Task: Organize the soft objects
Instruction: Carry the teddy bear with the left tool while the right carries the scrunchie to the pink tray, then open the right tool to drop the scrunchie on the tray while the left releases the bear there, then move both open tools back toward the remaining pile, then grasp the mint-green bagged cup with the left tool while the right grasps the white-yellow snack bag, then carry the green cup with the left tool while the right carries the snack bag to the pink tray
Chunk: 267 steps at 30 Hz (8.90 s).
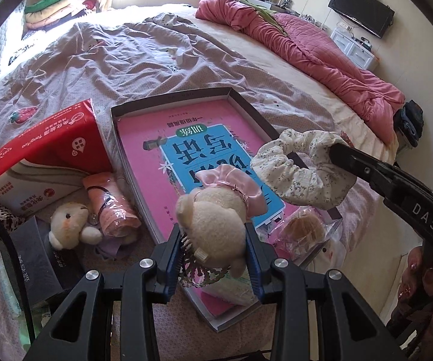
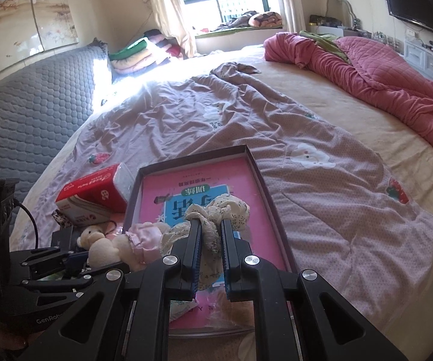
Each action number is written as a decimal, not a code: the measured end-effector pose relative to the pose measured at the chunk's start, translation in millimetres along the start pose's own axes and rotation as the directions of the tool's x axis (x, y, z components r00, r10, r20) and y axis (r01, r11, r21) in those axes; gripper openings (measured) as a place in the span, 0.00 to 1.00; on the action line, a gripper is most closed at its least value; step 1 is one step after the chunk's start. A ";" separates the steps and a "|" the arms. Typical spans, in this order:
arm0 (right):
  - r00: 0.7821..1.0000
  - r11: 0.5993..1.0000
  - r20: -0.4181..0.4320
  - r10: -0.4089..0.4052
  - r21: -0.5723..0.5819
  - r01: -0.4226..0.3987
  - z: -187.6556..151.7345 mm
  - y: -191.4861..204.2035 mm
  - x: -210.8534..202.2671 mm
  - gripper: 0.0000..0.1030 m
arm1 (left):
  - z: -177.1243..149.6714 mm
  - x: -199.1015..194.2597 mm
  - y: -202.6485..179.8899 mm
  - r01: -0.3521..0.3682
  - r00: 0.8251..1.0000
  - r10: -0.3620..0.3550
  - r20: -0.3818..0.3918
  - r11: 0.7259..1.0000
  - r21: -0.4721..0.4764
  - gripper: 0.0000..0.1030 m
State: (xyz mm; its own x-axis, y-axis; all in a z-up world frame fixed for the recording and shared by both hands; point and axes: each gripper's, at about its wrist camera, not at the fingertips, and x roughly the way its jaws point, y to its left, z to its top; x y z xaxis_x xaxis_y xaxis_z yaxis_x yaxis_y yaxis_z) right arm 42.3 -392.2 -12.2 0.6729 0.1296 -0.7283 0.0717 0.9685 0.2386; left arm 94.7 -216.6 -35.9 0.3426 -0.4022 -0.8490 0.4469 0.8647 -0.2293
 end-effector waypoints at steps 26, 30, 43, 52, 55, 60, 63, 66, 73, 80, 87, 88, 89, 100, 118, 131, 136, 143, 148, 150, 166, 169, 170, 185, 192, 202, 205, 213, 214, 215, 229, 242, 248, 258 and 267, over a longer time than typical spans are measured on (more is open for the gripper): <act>0.984 0.985 -0.138 -0.112 0.114 0.128 -24.4 -36.1 40.0 0.16 | -2.6 26.9 0.3 0.007 0.996 -0.009 -0.087 1.000 -0.024 0.38; 0.985 0.983 -0.140 -0.103 0.135 0.122 -25.5 -39.4 38.0 0.18 | -3.4 28.0 2.1 0.009 0.996 -0.012 -0.092 0.999 -0.036 0.39; 0.987 0.979 -0.136 -0.089 0.169 0.112 -24.1 -43.0 30.1 0.29 | -5.7 21.9 3.3 0.022 0.996 -0.027 -0.086 0.998 -0.054 0.46; 0.989 0.979 -0.110 -0.101 0.166 0.119 -18.1 -41.6 16.5 0.35 | -5.5 9.9 4.6 0.032 0.997 -0.036 -0.063 0.998 -0.059 0.57; 0.990 0.980 -0.101 -0.100 0.160 0.115 -15.7 -38.3 12.5 0.39 | -5.4 5.1 4.4 0.028 0.998 -0.031 -0.054 0.998 -0.059 0.62; 0.991 0.984 -0.079 -0.106 0.132 0.116 -11.9 -28.5 6.2 0.40 | -5.0 -5.3 7.1 0.013 0.999 -0.015 -0.036 0.998 -0.062 0.62; 0.988 0.985 -0.062 -0.142 0.088 0.147 -11.0 -19.7 2.0 0.40 | -4.8 -12.5 7.9 -0.013 1.000 0.011 -0.026 0.998 -0.057 0.66; 0.988 0.986 -0.050 -0.149 0.066 0.152 -9.9 -14.3 -0.5 0.50 | -4.2 -19.5 8.5 -0.045 0.999 0.045 -0.012 0.998 -0.047 0.66; 0.986 0.986 -0.014 -0.165 0.033 0.165 -6.8 -2.7 -8.2 0.56 | -3.4 -38.9 9.8 -0.124 0.992 0.124 0.016 0.992 -0.029 0.71; 0.989 0.990 0.017 -0.144 0.004 0.144 -1.7 13.8 -15.6 0.57 | -5.1 -60.0 19.5 -0.175 0.983 0.177 0.053 0.984 -0.044 0.71; 0.993 0.995 0.068 -0.093 -0.027 0.095 9.8 39.1 -28.3 0.68 | -7.2 -73.7 31.7 -0.187 0.979 0.193 0.070 0.979 -0.079 0.71; 0.994 0.996 0.073 -0.085 -0.035 0.088 11.2 43.4 -29.7 0.68 | -7.5 -75.6 33.6 -0.190 0.978 0.196 0.073 0.978 -0.085 0.71; 0.994 0.996 0.079 -0.080 -0.044 0.083 12.4 48.0 -30.7 0.68 | -7.9 -77.8 36.0 -0.192 0.977 0.200 0.077 0.977 -0.092 0.71; 0.995 0.991 0.097 -0.003 -0.133 0.016 18.5 96.9 -33.5 0.69 | -18.7 -106.9 76.3 -0.218 0.960 0.246 0.131 0.956 -0.195 0.71; 0.990 0.943 -0.011 0.142 -0.302 -0.139 -5.6 164.1 -5.1 0.69 | -82.8 -140.3 204.9 -0.300 0.930 0.362 0.063 0.846 -0.440 0.72; 0.941 0.824 -0.250 0.230 -0.465 -0.325 -66.1 218.3 42.4 0.70 | -125.8 -110.8 221.0 -0.265 0.959 0.280 -0.036 0.849 -0.458 0.71; 0.923 0.785 -0.311 0.225 -0.504 -0.361 -78.9 228.3 56.0 0.70 | -129.2 -96.5 221.9 -0.258 0.964 0.257 -0.065 0.852 -0.455 0.71; 0.897 0.712 -0.401 0.187 -0.573 -0.405 -97.1 244.1 83.8 0.70 | -134.7 -77.4 222.2 -0.248 0.969 0.223 -0.110 0.855 -0.456 0.71; 0.893 0.665 -0.425 0.147 -0.626 -0.407 -110.6 253.5 102.8 0.70 | -135.5 -68.0 222.9 -0.235 0.972 0.203 -0.119 0.858 -0.457 0.72; 0.892 0.644 -0.428 0.144 -0.645 -0.413 -115.4 257.3 107.7 0.70 | -135.5 -66.3 224.0 -0.232 0.973 0.200 -0.118 0.859 -0.456 0.72; 0.887 0.654 -0.436 0.151 -0.629 -0.421 -123.7 263.7 133.8 0.60 | -134.0 -51.3 229.9 -0.157 0.986 0.111 -0.123 0.861 -0.483 0.74; 0.882 0.693 -0.440 0.168 -0.583 -0.423 -118.3 252.3 129.7 0.59 | -133.9 -49.3 228.1 -0.153 0.986 0.103 -0.128 0.864 -0.480 0.73; 0.881 0.706 -0.440 0.174 -0.568 -0.424 -116.4 248.3 128.0 0.59 | -133.7 -48.9 227.3 -0.147 0.987 0.097 -0.128 0.866 -0.478 0.71; 0.905 0.803 -0.339 0.257 -0.446 -0.395 -86.6 205.3 82.8 0.57 | -117.3 -59.4 192.5 -0.149 0.989 0.128 -0.080 0.921 -0.361 0.39; 0.908 0.815 -0.311 0.280 -0.424 -0.396 -77.3 200.8 68.7 0.57 | -105.3 -86.7 171.9 -0.199 0.979 0.202 -0.020 0.935 -0.294 0.38; 0.920 0.834 -0.238 0.310 -0.397 -0.384 -61.5 189.7 44.8 0.56 | -88.6 -117.9 152.5 -0.227 0.969 0.244 0.044 0.945 -0.237 0.38; 0.925 0.840 -0.217 0.313 -0.391 -0.376 -55.8 185.1 38.0 0.56 | -82.3 -122.9 144.7 -0.229 0.967 0.248 0.058 0.947 -0.224 0.38; 0.934 0.859 -0.155 0.321 -0.368 -0.357 -40.2 170.0 19.3 0.56 | -68.0 -126.9 122.7 -0.242 0.963 0.259 0.075 0.952 -0.185 0.38; 0.935 0.860 -0.150 0.322 -0.365 -0.356 -38.4 168.7 17.8 0.56 | -66.6 -127.1 119.2 -0.242 0.963 0.259 0.077 0.954 -0.179 0.38; 0.936 0.863 -0.142 0.321 -0.363 -0.351 -36.9 166.8 15.8 0.56 | -65.4 -127.7 116.3 -0.241 0.963 0.258 0.080 0.955 -0.175 0.38; 0.959 0.917 -0.050 0.280 -0.282 -0.283 -16.3 119.0 -3.6 0.56 | -42.1 -121.5 72.5 -0.229 0.966 0.237 0.102 0.970 -0.084 0.38; 0.992 0.991 0.075 0.102 -0.097 -0.095 12.8 18.4 -33.2 0.56 | -14.7 -91.7 35.5 -0.179 0.980 0.179 0.086 0.984 -0.006 0.39; 0.997 0.997 0.051 0.064 -0.047 -0.061 6.9 -6.0 -30.4 0.56 | 2.5 -65.2 21.0 -0.141 0.989 0.139 0.057 0.990 0.022 0.39; 0.992 0.993 -0.068 0.106 -0.046 -0.110 -12.7 7.0 3.4 0.57 | 40.8 -12.6 11.8 -0.110 0.994 0.110 -0.002 0.993 0.048 0.39; 0.986 0.991 -0.123 0.109 -0.065 -0.118 -22.7 15.3 25.1 0.57 | 63.8 34.1 15.6 -0.107 0.990 0.114 -0.086 0.991 0.081 0.39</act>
State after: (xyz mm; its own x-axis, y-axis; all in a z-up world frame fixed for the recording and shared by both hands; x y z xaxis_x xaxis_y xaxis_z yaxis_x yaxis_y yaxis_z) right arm 43.6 -369.2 -41.5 0.5811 0.2599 -0.7712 -0.0564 0.9582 0.2803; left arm 166.1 -236.0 -38.1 0.3192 -0.2734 -0.9074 0.4731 0.8756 -0.0974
